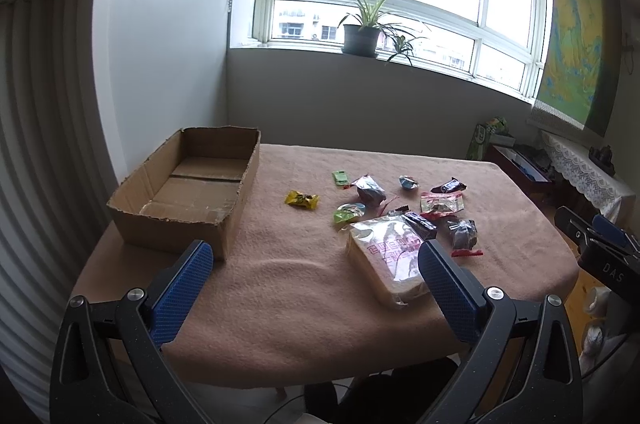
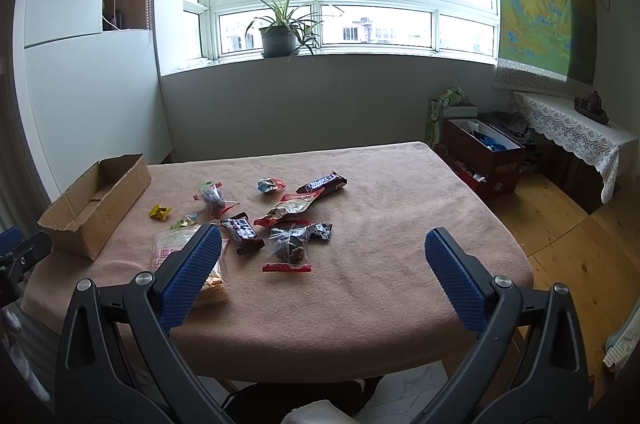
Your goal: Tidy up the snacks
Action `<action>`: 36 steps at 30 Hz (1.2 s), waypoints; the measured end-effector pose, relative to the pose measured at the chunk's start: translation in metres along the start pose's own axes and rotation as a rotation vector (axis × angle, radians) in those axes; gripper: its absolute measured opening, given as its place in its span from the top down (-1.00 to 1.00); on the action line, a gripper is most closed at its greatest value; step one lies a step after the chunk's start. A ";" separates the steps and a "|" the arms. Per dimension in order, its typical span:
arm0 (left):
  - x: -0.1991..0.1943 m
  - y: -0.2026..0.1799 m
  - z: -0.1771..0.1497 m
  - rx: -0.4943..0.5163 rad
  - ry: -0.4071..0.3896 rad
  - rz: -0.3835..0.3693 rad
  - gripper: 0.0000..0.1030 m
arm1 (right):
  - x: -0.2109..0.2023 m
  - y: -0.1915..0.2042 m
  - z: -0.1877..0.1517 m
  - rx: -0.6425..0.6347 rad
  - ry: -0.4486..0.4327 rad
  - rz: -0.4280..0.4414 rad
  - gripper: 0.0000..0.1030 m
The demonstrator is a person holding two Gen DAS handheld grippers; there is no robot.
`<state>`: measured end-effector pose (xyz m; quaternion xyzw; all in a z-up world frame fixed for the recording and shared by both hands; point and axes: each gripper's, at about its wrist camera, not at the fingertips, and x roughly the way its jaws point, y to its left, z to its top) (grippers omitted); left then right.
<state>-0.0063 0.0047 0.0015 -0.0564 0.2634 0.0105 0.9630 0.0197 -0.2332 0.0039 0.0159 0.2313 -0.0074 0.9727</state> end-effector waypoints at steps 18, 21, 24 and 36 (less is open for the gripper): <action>0.002 -0.002 -0.001 -0.004 0.012 -0.006 -0.98 | 0.002 0.000 -0.005 0.001 0.010 0.001 -1.00; 0.003 -0.002 -0.002 -0.003 0.014 -0.007 -0.99 | 0.003 0.000 -0.007 0.004 0.014 0.000 -1.00; 0.004 -0.001 -0.004 -0.007 0.017 -0.008 -0.99 | 0.003 -0.001 -0.008 0.006 0.015 -0.002 -1.00; 0.006 0.002 -0.005 -0.008 0.021 -0.014 -0.98 | 0.004 -0.001 -0.008 0.005 0.017 -0.002 -1.00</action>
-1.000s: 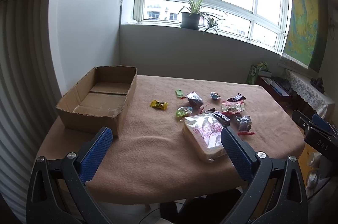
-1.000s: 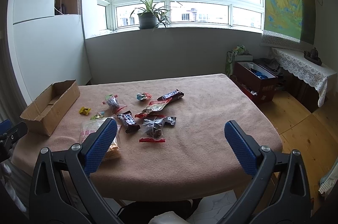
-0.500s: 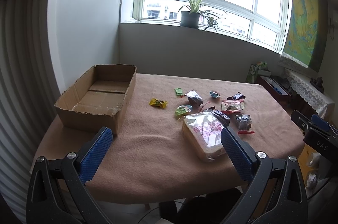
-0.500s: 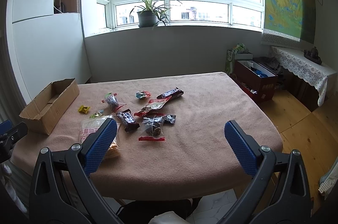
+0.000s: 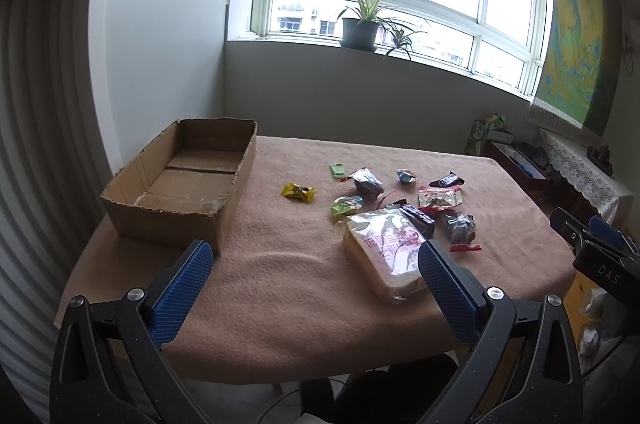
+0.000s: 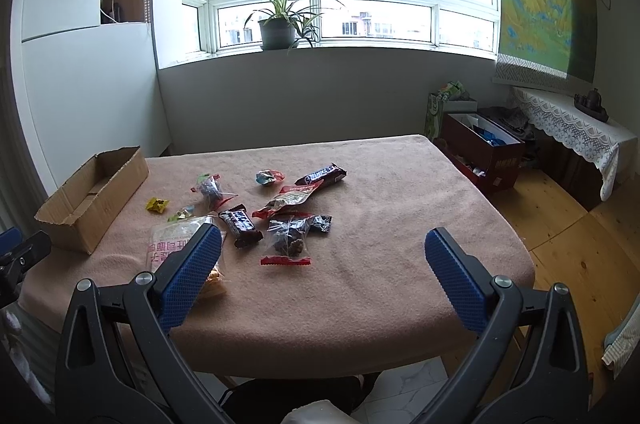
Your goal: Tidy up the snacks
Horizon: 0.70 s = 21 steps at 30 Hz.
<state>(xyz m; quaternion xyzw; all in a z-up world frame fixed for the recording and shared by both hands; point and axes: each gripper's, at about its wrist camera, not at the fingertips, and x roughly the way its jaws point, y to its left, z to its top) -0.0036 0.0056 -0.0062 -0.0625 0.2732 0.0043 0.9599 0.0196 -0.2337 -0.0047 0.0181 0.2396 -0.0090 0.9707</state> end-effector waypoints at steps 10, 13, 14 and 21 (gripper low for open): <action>0.000 0.000 0.000 -0.005 0.004 -0.003 -0.99 | 0.003 -0.002 -0.004 0.001 0.010 0.000 -1.00; 0.001 0.000 -0.001 -0.006 0.006 -0.002 -0.98 | 0.003 -0.002 -0.005 0.000 0.012 -0.002 -1.00; 0.001 0.000 -0.001 -0.006 0.007 -0.003 -0.99 | 0.003 -0.003 -0.005 0.001 0.014 -0.001 -1.00; 0.009 0.003 -0.003 -0.014 0.031 -0.017 -0.99 | 0.017 -0.005 -0.008 0.020 0.053 0.058 -1.00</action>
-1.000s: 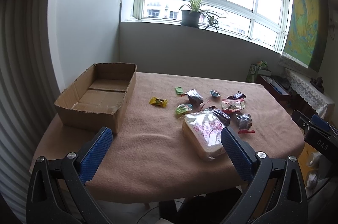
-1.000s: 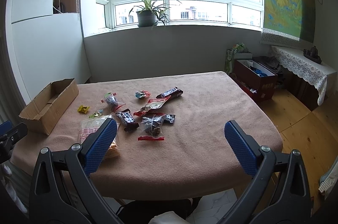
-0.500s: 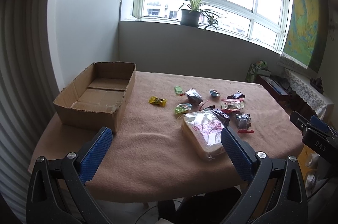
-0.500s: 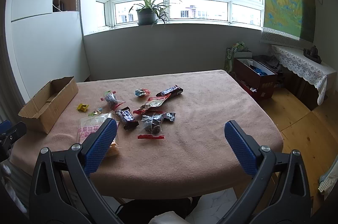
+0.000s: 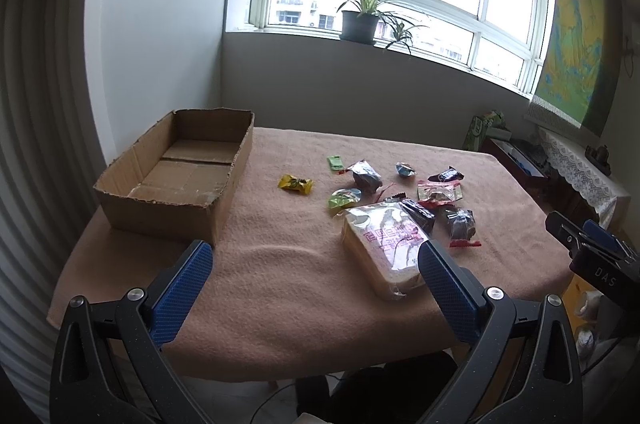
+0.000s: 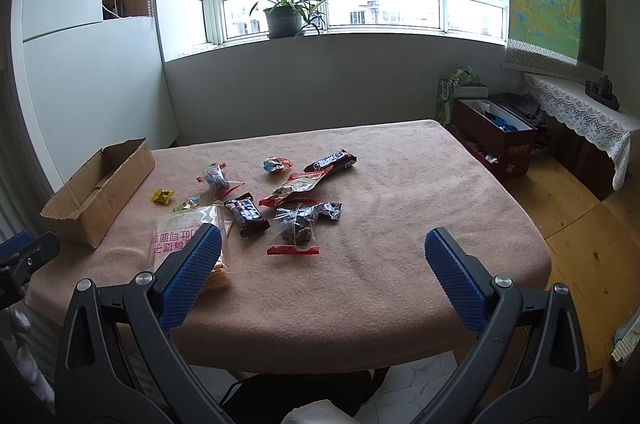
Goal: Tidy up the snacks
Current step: 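Reach the right tool to the bagged bread loaf and close on it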
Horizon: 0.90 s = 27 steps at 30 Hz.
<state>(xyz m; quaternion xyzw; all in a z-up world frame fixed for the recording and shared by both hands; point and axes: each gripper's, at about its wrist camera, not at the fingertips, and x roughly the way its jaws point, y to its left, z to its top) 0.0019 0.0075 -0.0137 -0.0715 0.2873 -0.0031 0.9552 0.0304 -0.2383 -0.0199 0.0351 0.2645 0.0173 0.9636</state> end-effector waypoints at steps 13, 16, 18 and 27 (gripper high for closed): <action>0.039 0.005 -0.015 -0.084 0.142 -0.133 -0.96 | 0.052 0.013 -0.016 0.034 0.194 0.229 -1.00; 0.048 0.005 -0.017 -0.106 0.166 -0.167 -0.95 | 0.065 0.017 -0.018 0.052 0.235 0.290 -1.00; 0.053 0.005 -0.017 -0.119 0.179 -0.191 -0.90 | 0.074 0.018 -0.019 0.086 0.269 0.348 -1.00; 0.082 0.009 -0.018 -0.190 0.249 -0.292 -0.59 | 0.117 0.023 -0.019 0.232 0.419 0.580 -0.69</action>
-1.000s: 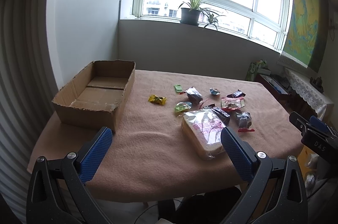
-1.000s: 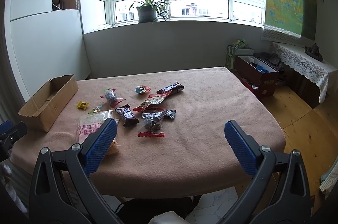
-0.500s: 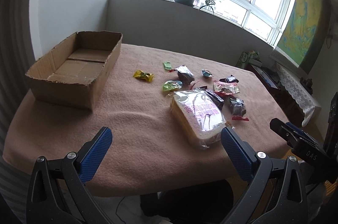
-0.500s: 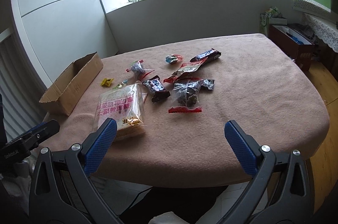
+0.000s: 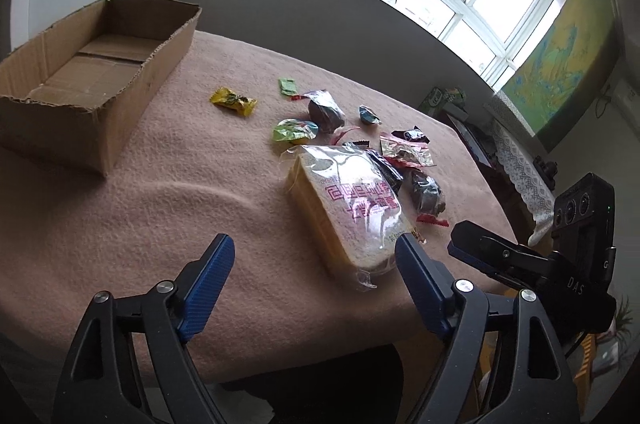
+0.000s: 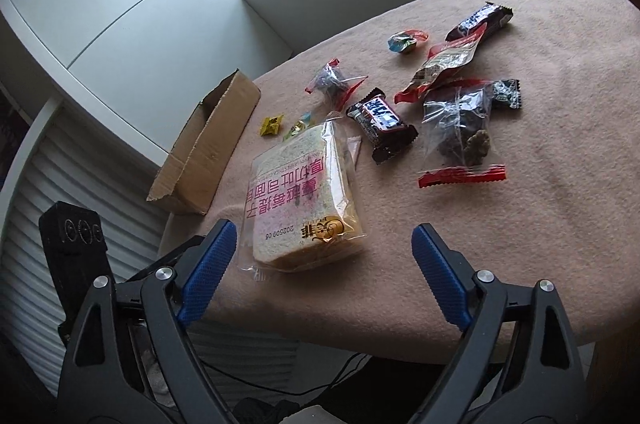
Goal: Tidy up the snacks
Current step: 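Reach the right tool to the bagged bread loaf and close on it, then carry the bread loaf with the right tool into the cardboard box and release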
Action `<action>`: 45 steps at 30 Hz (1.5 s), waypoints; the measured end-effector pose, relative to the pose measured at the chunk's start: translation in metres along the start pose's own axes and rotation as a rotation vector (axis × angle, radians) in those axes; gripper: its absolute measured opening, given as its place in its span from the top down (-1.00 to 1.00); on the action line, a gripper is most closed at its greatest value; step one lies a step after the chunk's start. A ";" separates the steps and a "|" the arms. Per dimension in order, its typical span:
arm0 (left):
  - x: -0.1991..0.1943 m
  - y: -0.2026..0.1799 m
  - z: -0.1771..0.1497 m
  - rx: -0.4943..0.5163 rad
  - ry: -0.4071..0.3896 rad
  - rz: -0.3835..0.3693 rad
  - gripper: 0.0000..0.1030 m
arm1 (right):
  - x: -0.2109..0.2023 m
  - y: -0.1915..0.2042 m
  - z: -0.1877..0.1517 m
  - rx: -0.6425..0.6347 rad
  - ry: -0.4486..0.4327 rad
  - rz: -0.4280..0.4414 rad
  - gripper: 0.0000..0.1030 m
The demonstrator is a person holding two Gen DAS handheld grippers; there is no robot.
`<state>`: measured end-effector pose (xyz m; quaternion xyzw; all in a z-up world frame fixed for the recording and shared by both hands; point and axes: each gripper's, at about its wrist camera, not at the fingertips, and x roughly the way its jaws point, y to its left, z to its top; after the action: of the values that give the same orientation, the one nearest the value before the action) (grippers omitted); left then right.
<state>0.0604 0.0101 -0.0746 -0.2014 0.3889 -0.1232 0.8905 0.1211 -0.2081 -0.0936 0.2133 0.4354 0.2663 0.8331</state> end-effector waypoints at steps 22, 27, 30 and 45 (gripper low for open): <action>0.047 -0.001 0.012 -0.015 0.107 -0.128 0.10 | 0.057 -0.017 0.025 0.042 0.156 0.117 0.00; 0.048 -0.002 0.014 -0.002 0.106 -0.135 0.11 | 0.056 -0.011 0.025 0.025 0.160 0.101 0.02; 0.046 0.000 0.014 -0.006 0.101 -0.137 0.11 | 0.055 -0.005 0.025 0.019 0.162 0.099 0.04; -0.015 0.032 0.044 -0.002 -0.041 -0.096 0.15 | 0.074 0.087 0.051 -0.111 0.153 0.157 0.05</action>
<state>0.0850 0.0554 -0.0523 -0.2233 0.3608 -0.1612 0.8911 0.1771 -0.1011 -0.0608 0.1791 0.4643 0.3699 0.7846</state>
